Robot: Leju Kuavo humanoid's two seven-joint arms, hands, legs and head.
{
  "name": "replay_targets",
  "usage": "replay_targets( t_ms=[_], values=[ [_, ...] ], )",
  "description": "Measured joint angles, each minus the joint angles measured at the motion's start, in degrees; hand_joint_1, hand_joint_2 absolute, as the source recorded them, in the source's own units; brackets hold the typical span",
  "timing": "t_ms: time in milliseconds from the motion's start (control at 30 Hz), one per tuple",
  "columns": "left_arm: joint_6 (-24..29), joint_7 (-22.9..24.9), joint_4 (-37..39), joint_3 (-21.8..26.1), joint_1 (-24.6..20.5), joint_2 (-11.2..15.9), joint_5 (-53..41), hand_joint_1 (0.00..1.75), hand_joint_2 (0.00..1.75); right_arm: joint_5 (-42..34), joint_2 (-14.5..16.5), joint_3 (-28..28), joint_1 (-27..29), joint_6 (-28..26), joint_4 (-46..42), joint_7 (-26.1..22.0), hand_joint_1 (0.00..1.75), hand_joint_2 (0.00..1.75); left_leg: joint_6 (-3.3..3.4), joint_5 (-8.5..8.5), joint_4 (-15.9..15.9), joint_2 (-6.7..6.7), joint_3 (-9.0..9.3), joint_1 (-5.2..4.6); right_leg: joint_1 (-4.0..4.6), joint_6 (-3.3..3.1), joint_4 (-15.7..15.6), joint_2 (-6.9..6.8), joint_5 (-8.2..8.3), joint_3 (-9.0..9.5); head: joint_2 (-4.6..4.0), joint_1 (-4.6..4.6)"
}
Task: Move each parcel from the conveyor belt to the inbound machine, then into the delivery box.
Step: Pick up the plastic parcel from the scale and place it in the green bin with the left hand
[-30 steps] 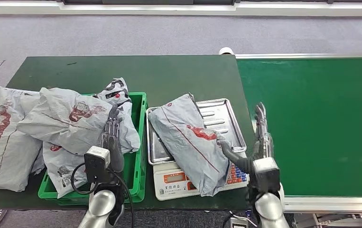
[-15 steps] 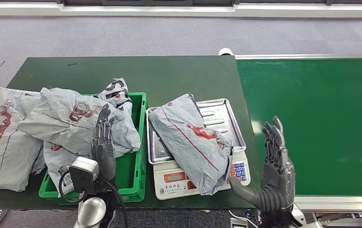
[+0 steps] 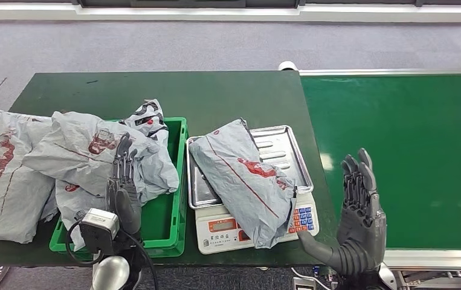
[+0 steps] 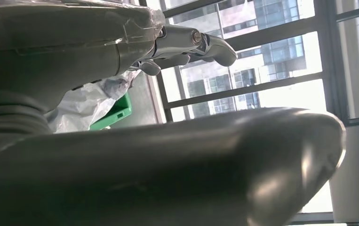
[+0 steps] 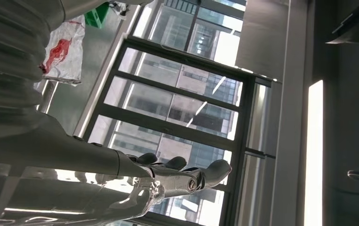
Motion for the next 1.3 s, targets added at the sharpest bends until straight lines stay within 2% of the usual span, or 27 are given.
replay_targets(
  t_ms=[267,367,433,500,633,733,967,1300],
  values=[
    [0.01,-0.05,-0.62,0.0,0.13,0.02,-0.2,0.0,0.0,0.0,-0.02,0.0,-0.02,0.02,-0.4,-0.05,0.0,1.75,0.0,0.0,0.0,0.0,0.01,0.0,0.0,0.0,0.0,0.0,0.0,0.0,0.0,0.0],
    [1.42,-1.12,-0.96,-0.01,0.09,0.07,-3.35,0.0,0.0,0.07,-0.03,0.0,-0.08,0.27,-0.43,0.03,0.0,1.75,0.0,0.0,0.0,0.0,0.01,0.0,0.0,0.0,0.0,0.0,0.0,0.0,0.0,0.0],
    [4.51,-1.18,-1.59,-0.14,-0.36,0.17,-10.02,0.0,0.87,0.2,-0.02,0.0,-0.28,0.76,-0.42,0.23,0.0,1.75,0.0,0.0,0.0,0.0,0.01,0.0,0.0,0.0,0.0,0.0,0.0,0.0,0.0,0.0],
    [7.96,1.02,-1.98,-0.81,-1.56,0.36,-19.14,0.0,1.75,0.38,0.0,0.0,-0.61,1.36,-0.41,0.47,0.0,1.75,0.01,0.01,0.0,-0.02,0.02,0.0,0.0,0.0,0.0,-0.03,0.0,0.01,0.0,0.0],
    [10.33,7.71,-0.29,-4.44,-5.41,0.84,-36.93,0.0,1.75,0.91,0.12,-0.01,-1.11,2.63,-0.51,1.03,0.0,1.75,0.02,0.02,0.01,-0.02,0.07,-0.01,-0.01,0.01,-0.01,-0.04,0.02,0.05,0.0,0.0],
    [9.83,11.07,3.93,-8.64,-9.2,1.23,-45.18,0.0,1.75,1.17,0.19,-0.03,-1.45,3.42,-0.62,1.49,0.0,1.75,0.02,0.02,0.02,-0.02,0.09,-0.01,-0.02,0.02,-0.01,-0.03,0.06,0.08,0.0,0.0],
    [7.89,14.11,13.82,-17.1,-15.18,1.54,-49.38,0.0,1.75,1.01,0.19,-0.27,-2.39,4.52,-0.58,1.46,0.0,1.75,0.02,0.02,0.03,0.06,0.12,-0.01,-0.02,0.01,-0.01,0.06,0.1,0.07,0.0,0.0],
    [6.34,14.59,19.11,-18.85,-18.11,1.39,-48.78,0.0,1.75,1.03,0.33,-0.44,-2.36,4.87,-0.27,1.45,0.0,1.75,0.02,0.02,0.02,0.08,0.11,0.0,0.0,0.0,0.0,0.1,0.09,0.03,0.0,0.0]
  ],
)
